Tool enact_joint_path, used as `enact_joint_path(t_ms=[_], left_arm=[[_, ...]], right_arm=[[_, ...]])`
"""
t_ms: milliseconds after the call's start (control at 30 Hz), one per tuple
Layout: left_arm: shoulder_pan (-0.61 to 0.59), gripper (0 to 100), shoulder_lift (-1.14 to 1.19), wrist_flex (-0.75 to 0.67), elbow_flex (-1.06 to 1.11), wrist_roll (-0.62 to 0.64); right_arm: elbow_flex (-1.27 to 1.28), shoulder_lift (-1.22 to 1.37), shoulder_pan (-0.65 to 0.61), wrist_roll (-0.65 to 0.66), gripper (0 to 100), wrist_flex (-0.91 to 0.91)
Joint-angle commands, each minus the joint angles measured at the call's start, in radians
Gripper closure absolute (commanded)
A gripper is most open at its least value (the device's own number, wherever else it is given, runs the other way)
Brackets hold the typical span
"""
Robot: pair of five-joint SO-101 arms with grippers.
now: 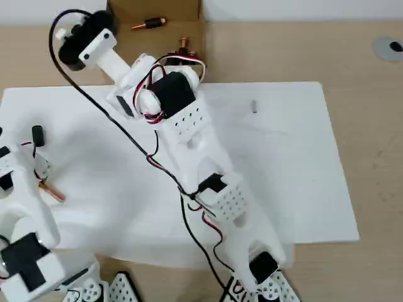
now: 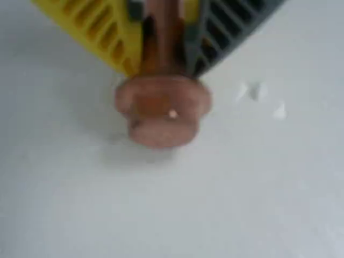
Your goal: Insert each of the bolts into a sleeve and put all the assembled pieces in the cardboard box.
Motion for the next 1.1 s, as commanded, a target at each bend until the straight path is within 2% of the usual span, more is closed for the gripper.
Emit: enact_joint_path(t_ms=[0, 100, 200, 300, 533, 700, 833, 1000, 1067], left_arm=[[-0.025, 100, 0.015, 0.0, -0.051, 0.012], [-0.025, 98, 0.03, 0.008, -0.049, 0.009], [-0.023, 91, 0.027, 0.026, -0.057, 0.009], [-0.009, 88, 0.027, 0.103, -0.094, 0.009], [-0.006, 87, 0.027, 0.279, -0.221, 0.009], [-0.006, 81, 0.027, 0.439, -0.411, -0.002], [-0.002, 81, 0.048, 0.439, -0.621, -0.075], [0.081, 81, 0.231, 0.338, -0.727, -0.324], [0.106, 81, 0.351, 0.318, -0.763, -0.382]], right_arm=[[-0.038, -0.077, -0.016, 0.005, 98.6, 0.015], [-0.038, -0.077, -0.016, 0.005, 98.6, 0.015], [-0.038, -0.077, -0.016, 0.005, 98.4, 0.015], [-0.038, -0.077, -0.016, 0.005, 98.4, 0.015], [-0.038, -0.077, -0.016, 0.005, 98.4, 0.015], [-0.038, -0.077, -0.015, 0.005, 98.4, 0.015], [-0.038, -0.077, -0.015, 0.005, 98.4, 0.015], [-0.038, -0.077, -0.015, 0.005, 98.4, 0.015], [-0.038, -0.077, -0.013, 0.005, 98.4, 0.015]])
